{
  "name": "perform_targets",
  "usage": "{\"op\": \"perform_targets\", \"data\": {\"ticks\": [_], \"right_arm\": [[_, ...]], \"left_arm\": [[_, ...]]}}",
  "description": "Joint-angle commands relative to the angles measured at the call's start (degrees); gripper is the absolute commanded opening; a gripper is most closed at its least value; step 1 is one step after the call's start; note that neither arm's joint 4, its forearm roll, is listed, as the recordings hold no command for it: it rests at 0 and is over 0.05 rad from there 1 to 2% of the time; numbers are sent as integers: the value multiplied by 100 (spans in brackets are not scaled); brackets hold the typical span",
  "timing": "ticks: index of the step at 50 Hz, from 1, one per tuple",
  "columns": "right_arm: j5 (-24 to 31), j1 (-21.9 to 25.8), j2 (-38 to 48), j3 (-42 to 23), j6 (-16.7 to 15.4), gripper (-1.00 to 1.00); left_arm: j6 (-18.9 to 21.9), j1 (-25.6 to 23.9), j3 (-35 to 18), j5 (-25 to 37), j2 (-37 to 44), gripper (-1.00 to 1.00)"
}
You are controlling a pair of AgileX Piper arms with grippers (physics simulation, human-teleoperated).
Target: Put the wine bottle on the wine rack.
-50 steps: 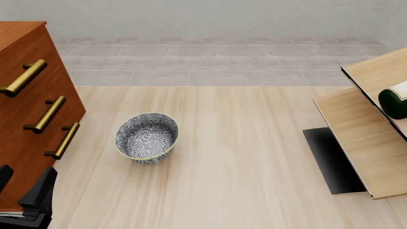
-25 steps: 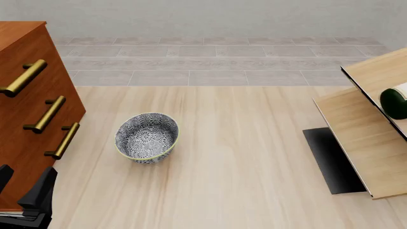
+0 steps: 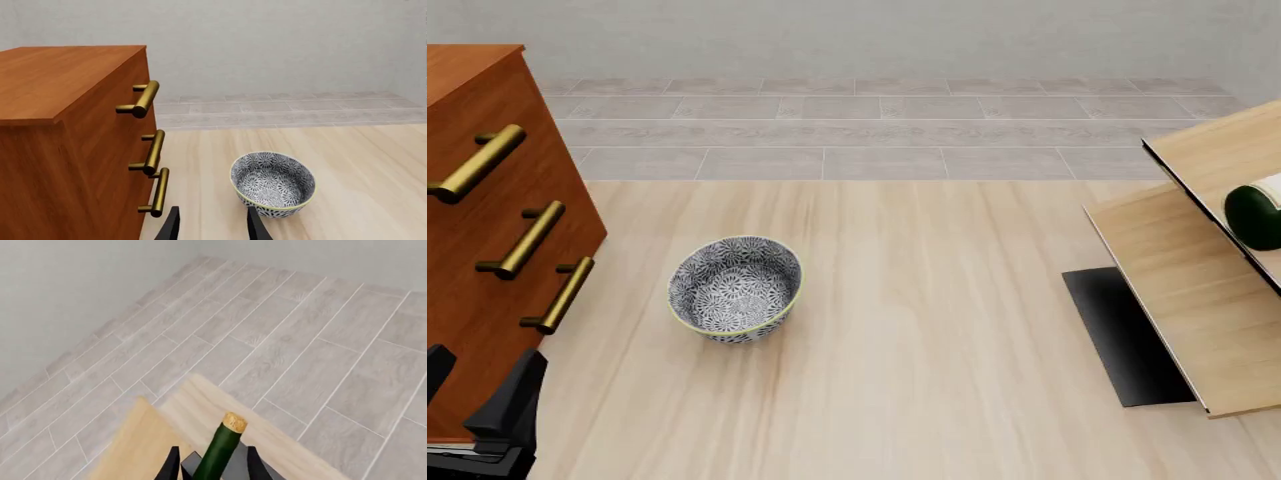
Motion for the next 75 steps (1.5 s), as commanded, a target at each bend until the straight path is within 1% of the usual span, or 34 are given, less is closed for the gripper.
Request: {"op": "perform_targets", "data": {"ticks": [1, 13, 16, 21, 24, 26, 29, 32, 34, 35, 37, 39, 42, 49, 58, 62, 66, 69, 70, 75], "right_arm": [[81, -51, -119, -68, 35, 100], [262, -146, -345, -192, 78, 100], [325, -148, -431, -201, -33, 100], [407, -118, -587, -230, -82, 100], [464, -61, -713, -244, -131, 100], [473, 6, -832, -219, -253, 100], [509, 56, -915, -193, -292, 100], [548, 112, -1045, -163, -402, 100], [566, 214, -1149, -117, -344, 100], [580, 227, -1205, -114, -419, 100], [599, 241, -1246, -106, -446, 100], [622, 272, -1333, -86, -558, 100], [638, 333, -1432, -34, -547, 100], [705, 418, -1622, 21, -686, 100], [834, 569, -1908, 85, -779, 100], [928, 713, -2079, 93, -808, 100], [980, 843, -2248, 165, -922, 100], [1006, 925, -2349, 204, -948, 100], [1014, 945, -2395, 223, -1016, 100], [1084, 1131, -2616, 335, -1077, 100]], "left_arm": [[-3, -6, 0, -1, -1, 100], [3, 5, 0, -5, -1, 100], [8, 12, 0, -12, -1, 100], [9, 8, 0, -19, 1, 100], [23, 13, -1, -34, 3, 100], [32, 12, -3, -48, 3, 100], [60, 18, 1, -72, -4, 100], [122, -6, 0, -98, -3, 100], [140, -16, -5, -116, -3, 100], [151, -22, -13, -121, -3, 100], [188, -22, -29, -126, -3, 100], [206, -34, -88, -92, -4, 100], [232, -17, -161, -54, 1, 100], [279, -3, -253, 30, -3, 100], [355, 10, -517, 222, -4, 100], [368, 22, -680, 342, -4, 100], [376, 24, -802, 434, -5, 100], [398, 11, -855, 475, -5, 100], [395, 23, -876, 486, -5, 100], [437, 24, -999, 584, -5, 100]]}}
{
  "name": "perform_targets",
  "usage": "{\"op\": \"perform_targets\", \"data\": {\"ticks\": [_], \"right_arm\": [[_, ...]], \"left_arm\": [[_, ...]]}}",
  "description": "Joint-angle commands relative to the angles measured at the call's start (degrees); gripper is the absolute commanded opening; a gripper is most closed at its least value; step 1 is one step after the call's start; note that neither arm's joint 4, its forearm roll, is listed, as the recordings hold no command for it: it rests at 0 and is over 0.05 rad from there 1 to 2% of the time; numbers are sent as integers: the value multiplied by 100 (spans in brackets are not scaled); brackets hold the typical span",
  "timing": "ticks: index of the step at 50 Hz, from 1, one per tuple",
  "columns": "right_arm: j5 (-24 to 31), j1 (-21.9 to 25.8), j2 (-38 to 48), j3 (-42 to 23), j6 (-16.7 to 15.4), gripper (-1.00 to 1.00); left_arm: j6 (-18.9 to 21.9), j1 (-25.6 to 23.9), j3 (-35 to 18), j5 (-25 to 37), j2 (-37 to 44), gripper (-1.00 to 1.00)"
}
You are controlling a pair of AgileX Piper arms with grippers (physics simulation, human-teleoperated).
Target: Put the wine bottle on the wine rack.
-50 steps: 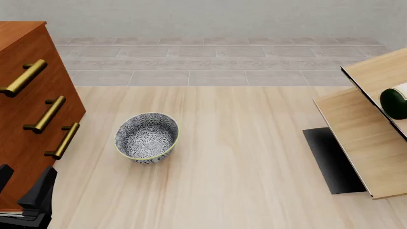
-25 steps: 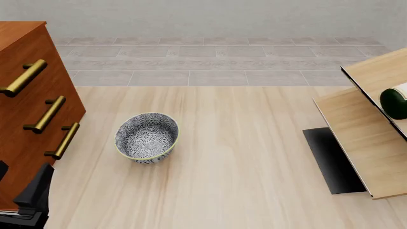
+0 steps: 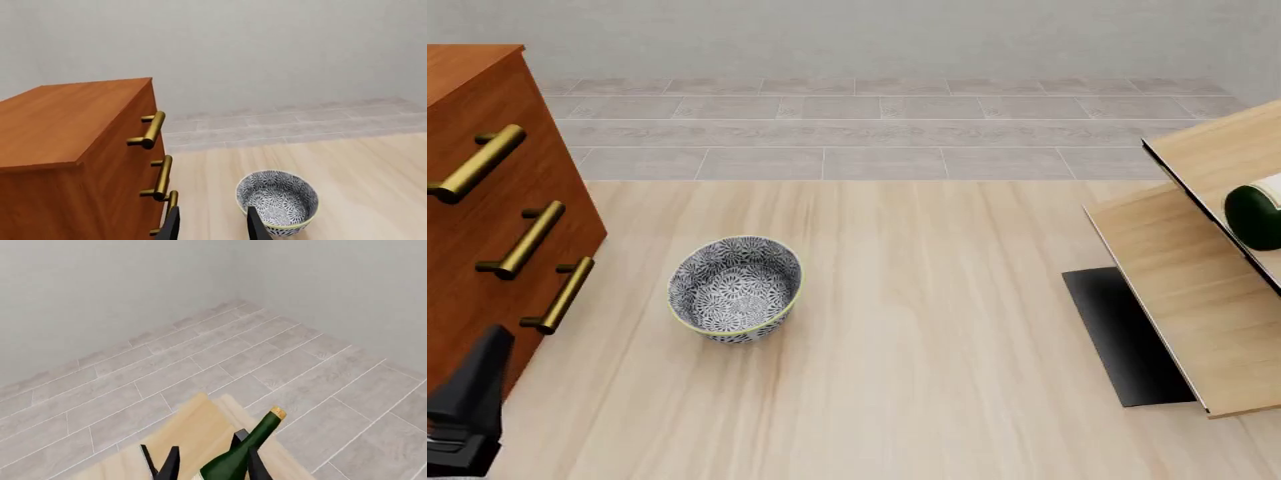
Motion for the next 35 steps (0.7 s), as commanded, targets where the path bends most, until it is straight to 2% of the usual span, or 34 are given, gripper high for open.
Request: {"op": "perform_targets", "data": {"ticks": [1, 13, 26, 35], "right_arm": [[157, 348, -468, 180, -189, 100], [245, 794, -1000, 601, -415, 100], [334, 1063, -1584, 1047, -519, 100], [303, 1226, -1884, 1420, -740, 100]], "left_arm": [[58, 12, -296, 215, -1, 100], [104, 22, -402, 300, -1, 100], [142, 43, -568, 426, -1, 100], [148, 28, -673, 510, -1, 100]]}}
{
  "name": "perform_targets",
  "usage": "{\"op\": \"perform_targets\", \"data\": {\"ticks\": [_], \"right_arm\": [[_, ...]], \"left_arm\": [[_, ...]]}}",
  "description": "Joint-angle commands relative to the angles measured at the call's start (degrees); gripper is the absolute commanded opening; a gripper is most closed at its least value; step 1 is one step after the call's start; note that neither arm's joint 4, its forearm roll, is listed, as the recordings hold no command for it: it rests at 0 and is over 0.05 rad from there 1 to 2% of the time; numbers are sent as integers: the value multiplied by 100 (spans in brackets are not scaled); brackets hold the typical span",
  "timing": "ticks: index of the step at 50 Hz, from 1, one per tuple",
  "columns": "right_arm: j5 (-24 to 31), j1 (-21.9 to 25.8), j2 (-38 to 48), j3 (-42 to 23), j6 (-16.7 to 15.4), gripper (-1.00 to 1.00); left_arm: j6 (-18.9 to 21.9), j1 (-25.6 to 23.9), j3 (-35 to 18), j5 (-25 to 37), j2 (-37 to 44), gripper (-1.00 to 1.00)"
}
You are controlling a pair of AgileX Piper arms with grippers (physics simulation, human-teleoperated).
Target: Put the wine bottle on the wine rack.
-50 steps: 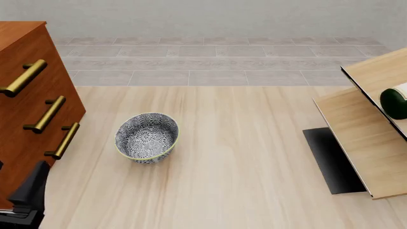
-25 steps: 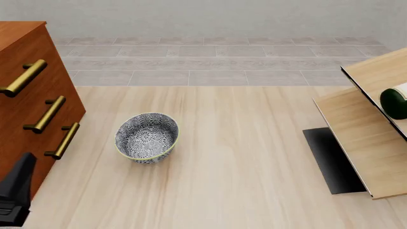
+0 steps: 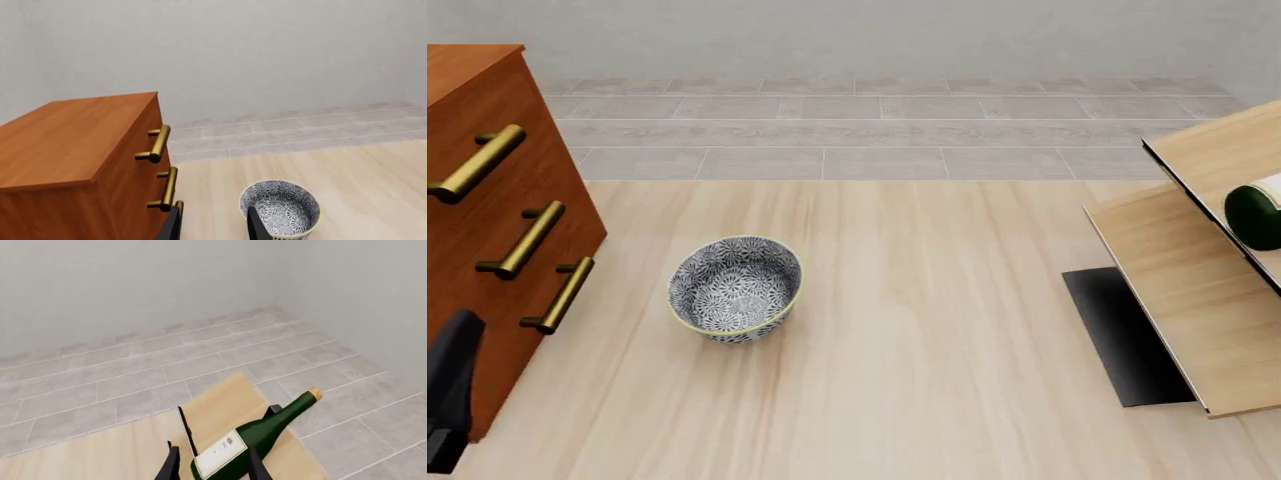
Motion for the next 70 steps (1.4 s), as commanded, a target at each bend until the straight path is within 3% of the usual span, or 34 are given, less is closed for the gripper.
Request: {"op": "perform_targets", "data": {"ticks": [1, 13, 31, 40, 56, 63, 70], "right_arm": [[37, 229, -435, 407, -184, 100], [176, 429, -861, 642, -217, 100], [455, 836, -1618, 1086, -522, 100], [603, 992, -2060, 1428, -489, 100], [1005, 1247, -2680, 1462, -597, 100], [1095, 1408, -3042, 1602, -864, 100], [1193, 1482, -3253, 1698, -914, 100]], "left_arm": [[21, -16, -163, 133, 0, 100], [52, -10, -318, 255, 0, 100], [63, 19, -470, 350, 0, 100], [64, 18, -579, 451, 0, 100], [110, 8, -761, 584, 0, 100], [155, -15, -776, 580, 0, 100], [154, -22, -853, 651, 0, 100]]}}
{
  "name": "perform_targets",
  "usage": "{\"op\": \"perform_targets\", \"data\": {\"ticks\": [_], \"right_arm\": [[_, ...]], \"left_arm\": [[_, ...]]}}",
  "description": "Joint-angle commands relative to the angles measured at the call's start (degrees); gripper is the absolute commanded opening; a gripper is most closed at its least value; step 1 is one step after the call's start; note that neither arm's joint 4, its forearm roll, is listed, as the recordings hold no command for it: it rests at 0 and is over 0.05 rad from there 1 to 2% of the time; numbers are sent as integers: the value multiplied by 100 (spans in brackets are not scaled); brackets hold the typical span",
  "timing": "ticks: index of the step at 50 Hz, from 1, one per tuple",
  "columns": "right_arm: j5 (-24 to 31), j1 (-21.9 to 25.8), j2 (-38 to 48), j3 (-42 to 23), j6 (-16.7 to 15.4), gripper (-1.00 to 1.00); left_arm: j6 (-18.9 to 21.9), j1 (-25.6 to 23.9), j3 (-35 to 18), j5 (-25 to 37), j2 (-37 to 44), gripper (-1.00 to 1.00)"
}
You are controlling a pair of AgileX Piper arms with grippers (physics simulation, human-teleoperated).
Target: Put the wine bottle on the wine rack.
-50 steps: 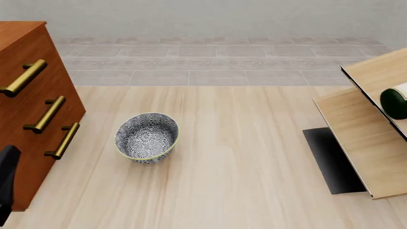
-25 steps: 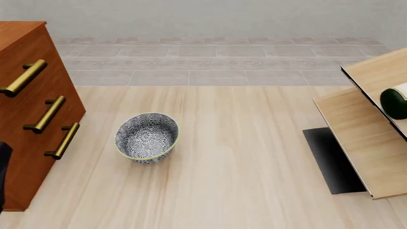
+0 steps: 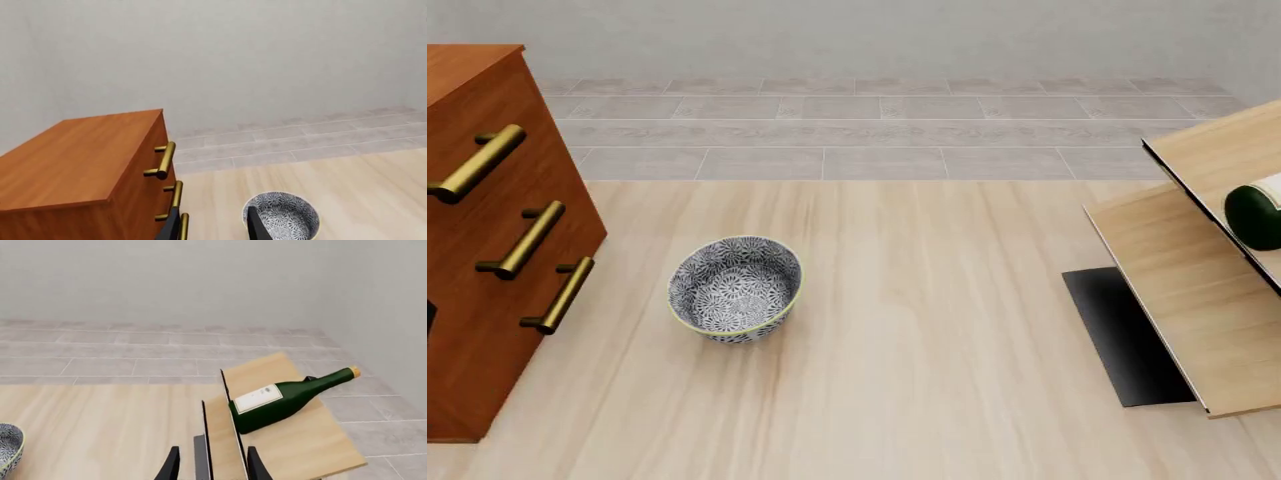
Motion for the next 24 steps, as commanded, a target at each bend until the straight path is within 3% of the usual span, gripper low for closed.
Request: {"op": "perform_targets", "data": {"ticks": [1, 10, 24], "right_arm": [[188, 235, -459, 173, -203, 100], [199, 390, -745, 368, -388, 100], [413, 504, -741, -43, -370, 100]], "left_arm": [[32, -13, -101, 83, 0, 100], [49, 14, -228, 193, 0, 100], [152, -40, -529, 498, 0, 100]]}}
